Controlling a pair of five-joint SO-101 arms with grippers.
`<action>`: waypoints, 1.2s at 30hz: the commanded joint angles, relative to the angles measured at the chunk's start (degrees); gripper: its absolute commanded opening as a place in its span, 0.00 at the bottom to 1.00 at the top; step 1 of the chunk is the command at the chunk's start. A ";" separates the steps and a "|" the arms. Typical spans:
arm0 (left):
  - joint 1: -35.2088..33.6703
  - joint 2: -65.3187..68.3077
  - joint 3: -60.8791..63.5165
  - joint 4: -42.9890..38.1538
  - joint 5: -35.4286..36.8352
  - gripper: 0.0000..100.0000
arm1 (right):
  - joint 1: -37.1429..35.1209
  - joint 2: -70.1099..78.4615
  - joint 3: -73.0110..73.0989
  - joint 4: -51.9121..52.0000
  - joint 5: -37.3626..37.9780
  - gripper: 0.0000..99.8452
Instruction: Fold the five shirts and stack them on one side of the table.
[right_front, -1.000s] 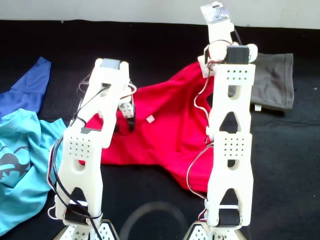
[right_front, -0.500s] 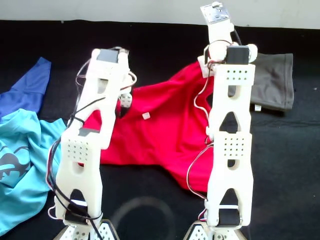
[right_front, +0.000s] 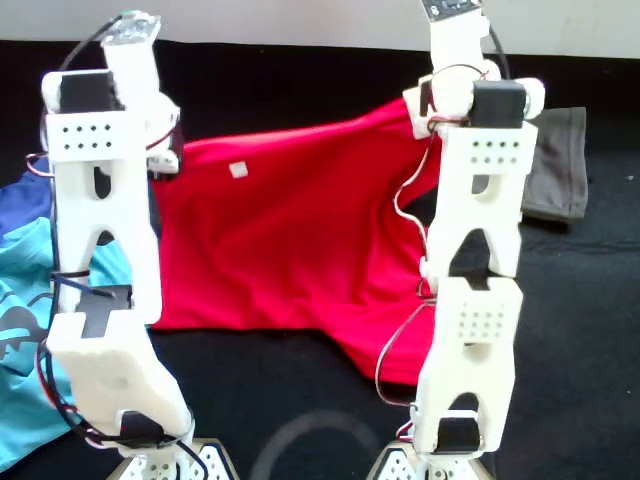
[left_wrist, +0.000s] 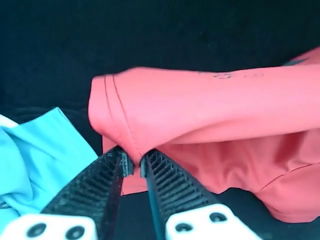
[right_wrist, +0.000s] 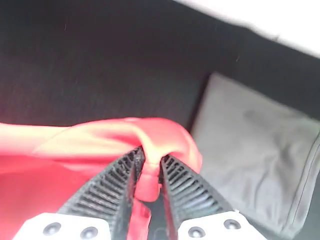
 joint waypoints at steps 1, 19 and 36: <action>-1.80 -3.47 3.21 0.35 -1.32 0.01 | 0.04 -12.09 16.48 0.66 -1.93 0.01; -1.80 -2.77 7.08 -13.10 -5.01 0.01 | -1.36 -26.68 68.35 -34.68 -2.46 0.01; -1.80 5.23 7.52 -15.91 -2.99 0.01 | 3.38 -2.77 63.78 -39.34 0.70 0.01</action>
